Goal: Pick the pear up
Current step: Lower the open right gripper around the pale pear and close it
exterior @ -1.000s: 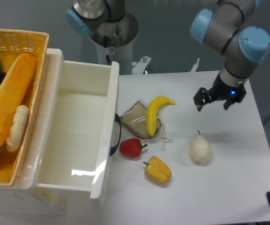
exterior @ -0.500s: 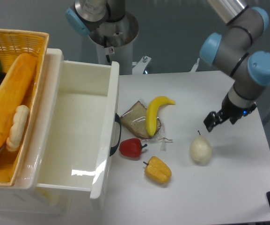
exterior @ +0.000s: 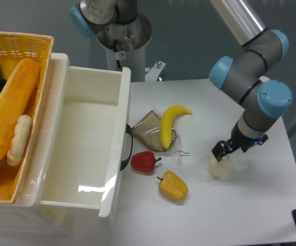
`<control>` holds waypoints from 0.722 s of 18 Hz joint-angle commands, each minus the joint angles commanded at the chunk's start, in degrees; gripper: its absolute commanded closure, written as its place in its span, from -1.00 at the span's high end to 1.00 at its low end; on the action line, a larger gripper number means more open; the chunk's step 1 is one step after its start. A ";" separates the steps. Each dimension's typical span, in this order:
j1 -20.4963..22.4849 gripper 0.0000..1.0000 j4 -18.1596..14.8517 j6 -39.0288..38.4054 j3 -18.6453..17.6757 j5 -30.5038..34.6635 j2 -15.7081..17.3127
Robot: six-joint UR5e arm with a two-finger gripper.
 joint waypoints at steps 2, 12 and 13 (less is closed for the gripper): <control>-0.09 1.00 0.09 0.09 0.09 0.00 -0.18; -1.05 1.00 0.35 1.05 0.09 0.26 -1.14; -1.14 1.00 0.35 1.14 0.00 0.26 -1.23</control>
